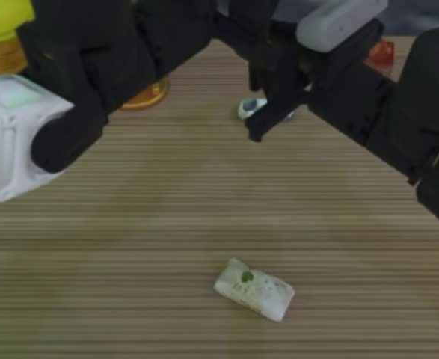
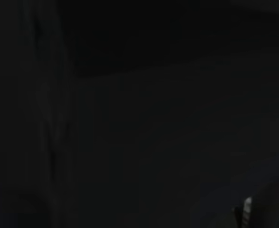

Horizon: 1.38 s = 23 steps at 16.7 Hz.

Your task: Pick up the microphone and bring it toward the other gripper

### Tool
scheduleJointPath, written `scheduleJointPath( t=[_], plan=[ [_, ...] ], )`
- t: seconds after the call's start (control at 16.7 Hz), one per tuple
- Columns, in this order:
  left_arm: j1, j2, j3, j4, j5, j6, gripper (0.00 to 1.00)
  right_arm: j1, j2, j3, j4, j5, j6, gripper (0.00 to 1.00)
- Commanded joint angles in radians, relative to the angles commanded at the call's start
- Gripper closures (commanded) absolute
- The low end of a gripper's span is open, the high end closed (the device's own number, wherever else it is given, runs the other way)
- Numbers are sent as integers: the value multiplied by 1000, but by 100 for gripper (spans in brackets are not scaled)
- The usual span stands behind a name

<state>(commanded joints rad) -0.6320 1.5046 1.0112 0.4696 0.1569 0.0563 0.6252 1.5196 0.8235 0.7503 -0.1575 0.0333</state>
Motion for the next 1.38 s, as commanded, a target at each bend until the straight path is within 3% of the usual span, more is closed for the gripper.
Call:
scheduleJointPath(
  t=[0.36, 0.9, 1.38],
  plan=[
    [0, 0, 0, 0, 0, 0, 98, 0, 0, 0, 0, 0, 0, 100],
    [0, 0, 0, 0, 0, 0, 100, 0, 0, 0, 0, 0, 0, 100],
    [0, 0, 0, 0, 0, 0, 100, 0, 0, 0, 0, 0, 0, 40]
  ],
)
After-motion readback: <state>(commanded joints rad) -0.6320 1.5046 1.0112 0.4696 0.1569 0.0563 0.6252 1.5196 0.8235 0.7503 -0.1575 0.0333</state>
